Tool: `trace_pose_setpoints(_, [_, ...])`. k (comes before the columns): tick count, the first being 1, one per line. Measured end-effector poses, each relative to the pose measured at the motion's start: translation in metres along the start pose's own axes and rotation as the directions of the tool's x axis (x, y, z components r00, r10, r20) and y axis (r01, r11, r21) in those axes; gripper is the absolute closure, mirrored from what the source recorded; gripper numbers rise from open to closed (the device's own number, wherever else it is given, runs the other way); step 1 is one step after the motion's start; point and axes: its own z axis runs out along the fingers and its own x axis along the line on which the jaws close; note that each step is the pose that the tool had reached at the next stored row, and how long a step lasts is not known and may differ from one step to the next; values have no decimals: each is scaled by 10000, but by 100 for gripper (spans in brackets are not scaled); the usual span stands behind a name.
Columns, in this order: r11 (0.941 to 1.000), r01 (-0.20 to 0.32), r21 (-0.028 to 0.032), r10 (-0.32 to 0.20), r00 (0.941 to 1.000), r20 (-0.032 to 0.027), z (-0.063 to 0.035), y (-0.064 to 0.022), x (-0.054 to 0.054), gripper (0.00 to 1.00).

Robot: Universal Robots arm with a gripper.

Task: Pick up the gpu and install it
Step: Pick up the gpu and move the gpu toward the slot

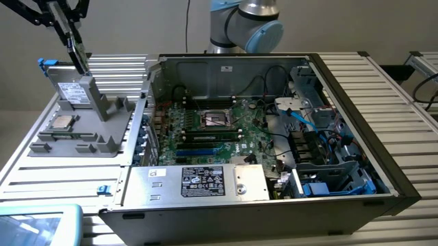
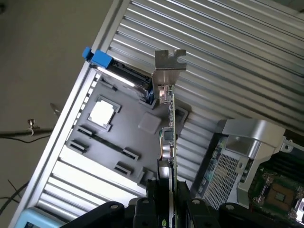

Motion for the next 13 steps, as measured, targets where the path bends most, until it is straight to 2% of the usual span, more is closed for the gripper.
trace_pose_setpoints(4, [9974, 723, -11, -723, 9974, -35, 0, 0, 0, 72])
trace_pose_setpoints(7, [9920, 1259, -21, -1259, 9920, -62, 0, 0, 0, 72])
trace_pose_setpoints(10, [9835, 1808, -32, -1809, 9835, -88, 0, 0, 0, 72])
trace_pose_setpoints(13, [9724, 2335, -44, -2335, 9723, -112, 1, 0, 0, 72])
